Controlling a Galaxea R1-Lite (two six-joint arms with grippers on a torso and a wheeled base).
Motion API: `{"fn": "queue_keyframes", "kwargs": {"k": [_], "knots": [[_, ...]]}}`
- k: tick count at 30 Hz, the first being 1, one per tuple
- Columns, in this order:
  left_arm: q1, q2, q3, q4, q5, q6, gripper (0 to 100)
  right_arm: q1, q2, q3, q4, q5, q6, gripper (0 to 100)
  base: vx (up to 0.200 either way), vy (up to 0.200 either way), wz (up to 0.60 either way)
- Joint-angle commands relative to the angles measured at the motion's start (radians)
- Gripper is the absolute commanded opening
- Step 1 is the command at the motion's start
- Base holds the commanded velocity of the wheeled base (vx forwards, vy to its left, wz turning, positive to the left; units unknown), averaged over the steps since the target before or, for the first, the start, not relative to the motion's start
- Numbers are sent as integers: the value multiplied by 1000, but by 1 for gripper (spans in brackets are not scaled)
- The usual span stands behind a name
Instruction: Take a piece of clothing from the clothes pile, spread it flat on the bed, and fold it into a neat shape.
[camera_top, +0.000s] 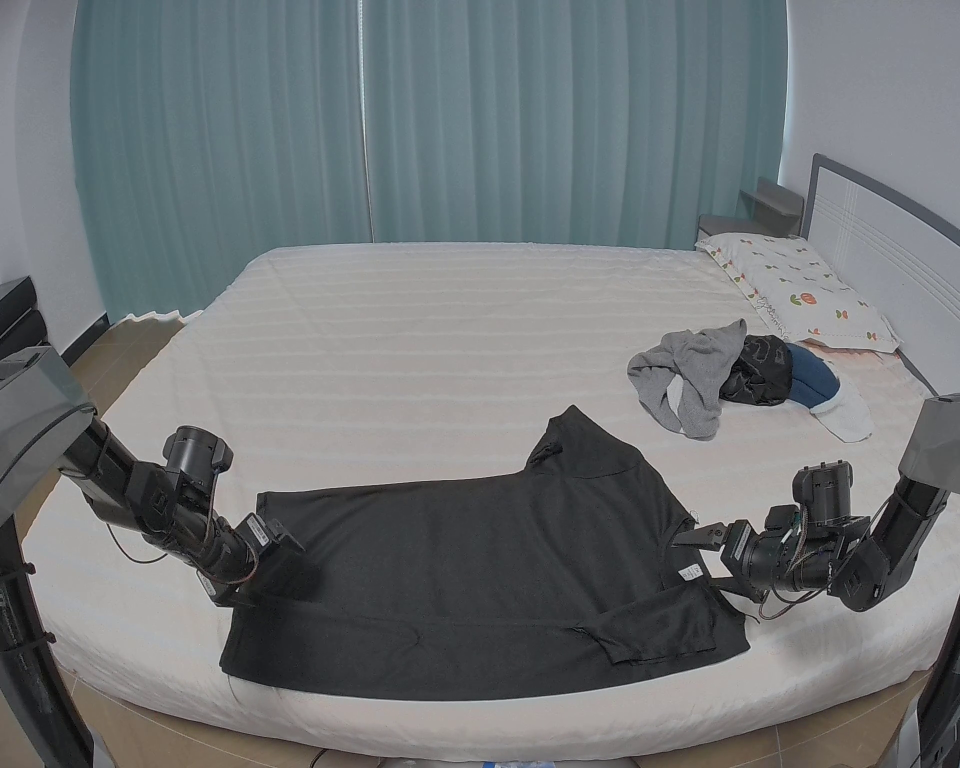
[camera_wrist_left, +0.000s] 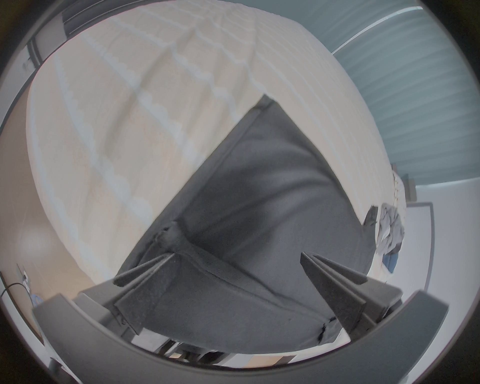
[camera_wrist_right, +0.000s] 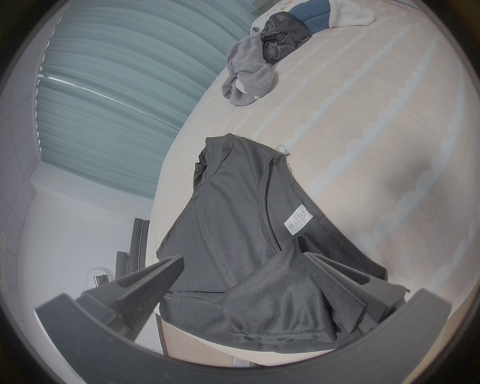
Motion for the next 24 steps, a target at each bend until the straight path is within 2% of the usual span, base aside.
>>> {"fn": "queue_keyframes", "kwargs": {"k": [1,13,18,21,24], "knots": [[34,13,-31,0,-1,-9,100,-1,4,-3,0,1,0,100,0,0,0],[100,-6,-43,8,-15,-5,100,-5,1,-4,-2,-1,0,100,0,0,0],[110,-27,-16,2,-44,29,100,-12,-5,-6,-2,-2,0,100,0,0,0],[113,-25,17,0,-86,94,100,-10,4,-18,0,-2,0,100,0,0,0],[117,-36,21,2,-98,101,100,-7,30,-21,0,-2,-5,100,0,0,0]]}}
